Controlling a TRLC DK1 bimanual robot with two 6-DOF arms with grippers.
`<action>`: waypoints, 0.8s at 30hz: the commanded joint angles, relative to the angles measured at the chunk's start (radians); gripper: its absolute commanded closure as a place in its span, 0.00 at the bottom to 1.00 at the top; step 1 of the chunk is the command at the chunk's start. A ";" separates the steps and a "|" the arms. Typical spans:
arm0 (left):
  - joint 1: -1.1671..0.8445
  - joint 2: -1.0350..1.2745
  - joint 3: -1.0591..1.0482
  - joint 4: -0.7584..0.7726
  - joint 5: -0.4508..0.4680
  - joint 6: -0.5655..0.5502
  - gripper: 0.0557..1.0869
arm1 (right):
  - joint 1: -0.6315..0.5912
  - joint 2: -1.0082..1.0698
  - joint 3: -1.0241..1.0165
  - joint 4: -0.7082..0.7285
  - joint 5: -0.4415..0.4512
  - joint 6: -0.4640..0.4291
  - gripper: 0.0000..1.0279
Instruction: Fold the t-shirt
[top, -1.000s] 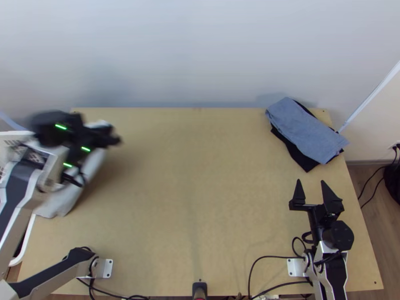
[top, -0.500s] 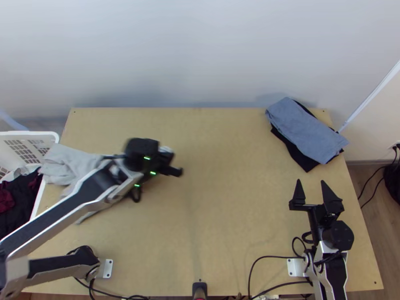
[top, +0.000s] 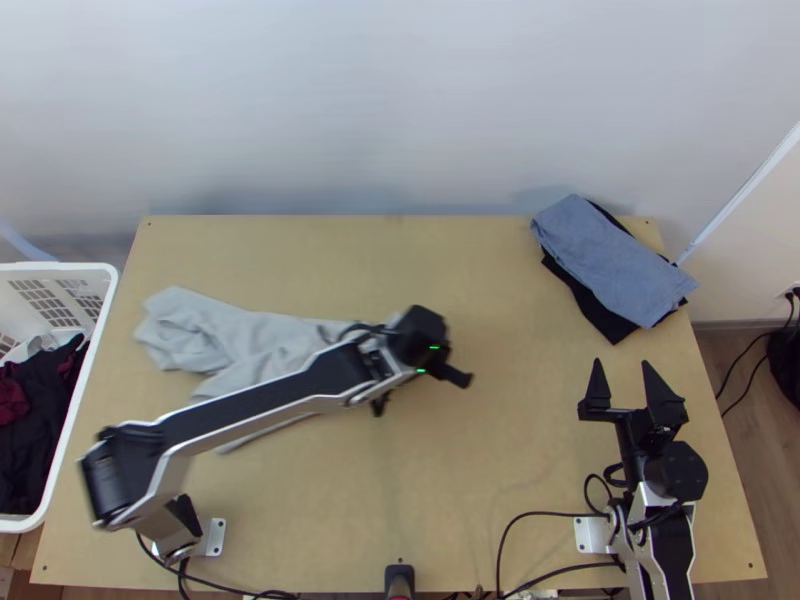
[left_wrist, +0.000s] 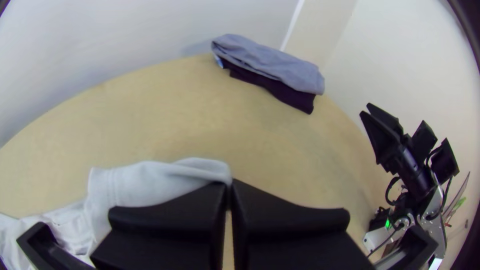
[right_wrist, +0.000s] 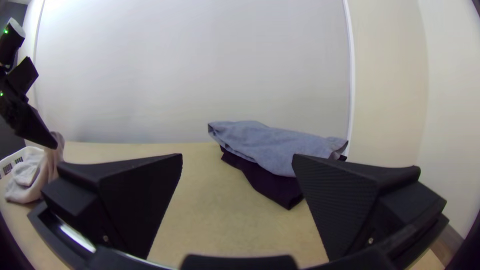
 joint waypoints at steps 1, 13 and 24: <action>-0.037 0.095 0.130 0.026 -0.004 -0.033 0.96 | -0.003 -0.006 -0.005 -0.022 0.005 -0.017 0.03; -0.114 0.380 0.512 0.018 -0.004 -0.048 0.96 | -0.003 -0.006 -0.005 -0.022 0.005 -0.017 0.03; -0.134 0.489 0.696 0.043 0.025 -0.018 0.04 | -0.003 -0.006 -0.005 -0.022 0.005 -0.017 0.03</action>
